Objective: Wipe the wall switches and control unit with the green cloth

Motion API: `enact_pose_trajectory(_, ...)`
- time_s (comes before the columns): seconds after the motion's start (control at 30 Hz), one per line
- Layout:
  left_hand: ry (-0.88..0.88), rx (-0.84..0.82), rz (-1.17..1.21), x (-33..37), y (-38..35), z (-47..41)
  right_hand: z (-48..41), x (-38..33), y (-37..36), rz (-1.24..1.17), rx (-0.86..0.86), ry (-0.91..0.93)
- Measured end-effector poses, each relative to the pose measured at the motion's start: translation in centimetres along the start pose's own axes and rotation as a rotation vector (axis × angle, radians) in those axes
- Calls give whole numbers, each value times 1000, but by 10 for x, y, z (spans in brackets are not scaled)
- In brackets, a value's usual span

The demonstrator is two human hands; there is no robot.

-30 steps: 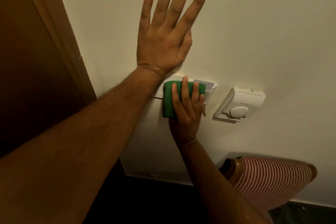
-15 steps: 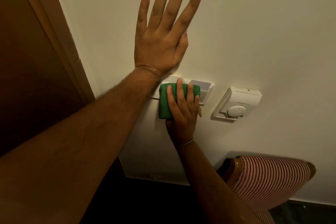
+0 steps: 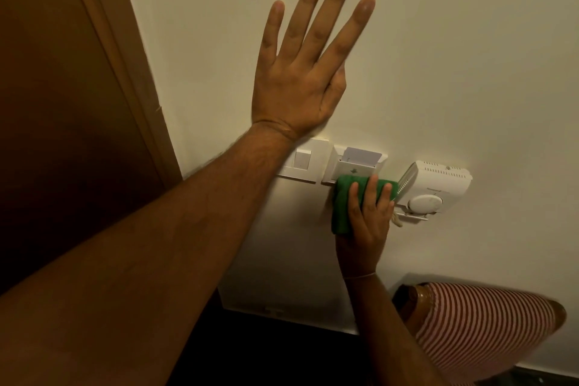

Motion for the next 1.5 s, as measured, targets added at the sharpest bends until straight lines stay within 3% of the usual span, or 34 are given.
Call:
enact_pose_trajectory(0.43, -2, -6, 13, 1, 2, 0, -32, -51, -18, 60, 18, 4)
enact_pose_trajectory(0.67, 25, -2, -10, 0, 3, -1, -67, -49, -11, 16, 134, 1)
enact_pose_trajectory(0.87, 19, 2, -36, 2, 6, 0, -25, -43, -6, 70, -52, 59)
enact_pose_trajectory(1.13, 28, 4, -17, 0, 3, 0, -63, -41, -5, 5, 90, 37)
enact_pose_trajectory(1.33, 18, 7, -2, 0, 2, 0, -11, -23, 0, 131, -115, 172)
enact_pose_trajectory(1.5, 30, -7, 15, -1, -1, 2, -41, -16, 4, 77, 16, 124)
Point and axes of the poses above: each hand's wrist, its own z-axis away from the middle knuckle, its own y-axis out of the back of the hand, x = y × z, the point moved 2 cm from there along -z, towards the middle knuckle, and after that the axes turned 14 degrees about y, right-handed, at the moved point
